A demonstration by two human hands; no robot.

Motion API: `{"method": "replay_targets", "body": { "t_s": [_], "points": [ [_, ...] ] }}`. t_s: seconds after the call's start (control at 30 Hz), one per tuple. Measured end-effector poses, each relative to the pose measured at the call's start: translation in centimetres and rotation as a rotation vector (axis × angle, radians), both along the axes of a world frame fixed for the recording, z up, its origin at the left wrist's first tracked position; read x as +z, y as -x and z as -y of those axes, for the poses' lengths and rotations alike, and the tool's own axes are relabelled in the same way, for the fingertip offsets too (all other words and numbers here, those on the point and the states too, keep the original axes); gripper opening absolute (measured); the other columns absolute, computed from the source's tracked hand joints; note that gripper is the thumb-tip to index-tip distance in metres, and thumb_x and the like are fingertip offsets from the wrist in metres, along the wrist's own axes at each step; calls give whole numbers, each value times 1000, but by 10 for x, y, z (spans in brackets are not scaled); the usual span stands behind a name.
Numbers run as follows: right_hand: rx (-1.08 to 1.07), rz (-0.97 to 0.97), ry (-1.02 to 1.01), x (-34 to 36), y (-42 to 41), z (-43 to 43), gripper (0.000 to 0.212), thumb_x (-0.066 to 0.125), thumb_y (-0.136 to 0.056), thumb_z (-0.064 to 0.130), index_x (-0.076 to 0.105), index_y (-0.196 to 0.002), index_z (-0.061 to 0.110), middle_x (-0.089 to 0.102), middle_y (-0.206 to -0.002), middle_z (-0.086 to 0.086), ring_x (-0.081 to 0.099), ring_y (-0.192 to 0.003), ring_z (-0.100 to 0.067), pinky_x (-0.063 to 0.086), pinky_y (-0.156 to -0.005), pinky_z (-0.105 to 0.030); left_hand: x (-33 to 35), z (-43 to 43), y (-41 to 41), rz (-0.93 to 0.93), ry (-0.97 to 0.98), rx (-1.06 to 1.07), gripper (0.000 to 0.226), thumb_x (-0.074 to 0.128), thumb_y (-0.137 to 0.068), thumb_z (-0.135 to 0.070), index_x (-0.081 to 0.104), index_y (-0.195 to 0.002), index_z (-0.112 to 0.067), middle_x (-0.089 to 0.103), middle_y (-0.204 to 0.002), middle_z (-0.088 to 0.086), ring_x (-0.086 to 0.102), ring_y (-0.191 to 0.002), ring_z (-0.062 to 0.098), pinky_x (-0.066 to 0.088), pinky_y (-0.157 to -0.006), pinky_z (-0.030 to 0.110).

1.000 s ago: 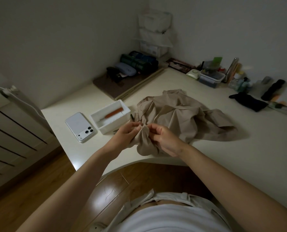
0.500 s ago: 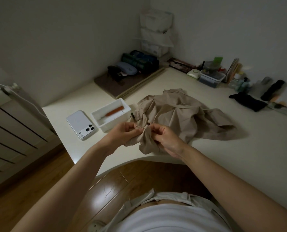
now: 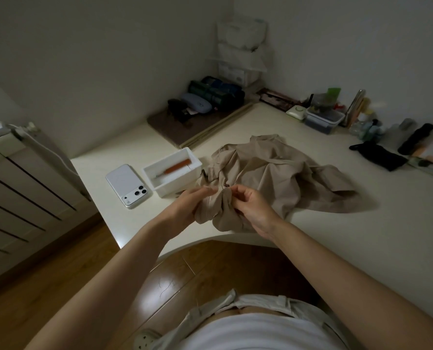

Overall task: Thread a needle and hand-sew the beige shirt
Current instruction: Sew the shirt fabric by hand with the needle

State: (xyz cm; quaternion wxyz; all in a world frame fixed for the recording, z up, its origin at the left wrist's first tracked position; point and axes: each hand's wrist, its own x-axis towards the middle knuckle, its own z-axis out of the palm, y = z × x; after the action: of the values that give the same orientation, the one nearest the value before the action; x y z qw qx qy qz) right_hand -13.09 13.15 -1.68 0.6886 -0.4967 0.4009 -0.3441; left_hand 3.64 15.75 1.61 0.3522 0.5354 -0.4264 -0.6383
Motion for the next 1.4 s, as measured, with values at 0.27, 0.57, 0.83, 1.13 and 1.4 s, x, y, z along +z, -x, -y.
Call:
{"method": "replay_targets", "body": {
  "t_s": [0.27, 0.57, 0.83, 1.13, 1.4],
  "points": [
    [23, -109, 39, -1, -2, 3, 10, 58, -92, 22, 64, -100, 21, 67, -103, -3, 63, -103, -19, 53, -92, -32, -4, -2, -3, 15, 88, -60, 27, 59, -80, -35, 68, -86, -10, 63, -72, -2, 54, -64, 7, 41, -63, 19],
    [5, -255, 32, -5, 1, 7, 13, 58, -93, 12, 63, -104, 15, 66, -100, -3, 63, -102, -18, 53, -89, -28, -5, -1, -3, 40, 89, -26, 29, 62, -77, -35, 63, -80, -6, 54, -66, 4, 40, -57, 11, 31, -54, 20],
    [-72, -134, 54, 3, -5, 11, 15, 62, -88, 6, 60, -96, 18, 67, -94, -3, 65, -96, -15, 55, -83, -24, -11, 5, -3, 144, 96, 12, 29, 57, -93, -20, 57, -65, -12, 47, -56, 3, 35, -51, 12, 25, -49, 21],
    [-139, -160, 69, 6, -4, 14, 29, 60, -90, 6, 47, -111, 22, 65, -96, 1, 63, -94, -9, 54, -83, -23, -15, 10, -2, 78, 87, 53, 35, 67, -71, -39, 59, -70, -5, 52, -64, 11, 38, -56, 19, 24, -45, 20],
    [-134, -329, 345, 11, -2, 15, 20, 53, -94, 5, 55, -109, 18, 62, -102, 5, 61, -105, -11, 52, -88, -22, -16, 16, -2, 127, 77, 111, 28, 64, -88, -29, 63, -71, -6, 51, -65, 11, 36, -53, 15, 23, -44, 22]
  ]
}}
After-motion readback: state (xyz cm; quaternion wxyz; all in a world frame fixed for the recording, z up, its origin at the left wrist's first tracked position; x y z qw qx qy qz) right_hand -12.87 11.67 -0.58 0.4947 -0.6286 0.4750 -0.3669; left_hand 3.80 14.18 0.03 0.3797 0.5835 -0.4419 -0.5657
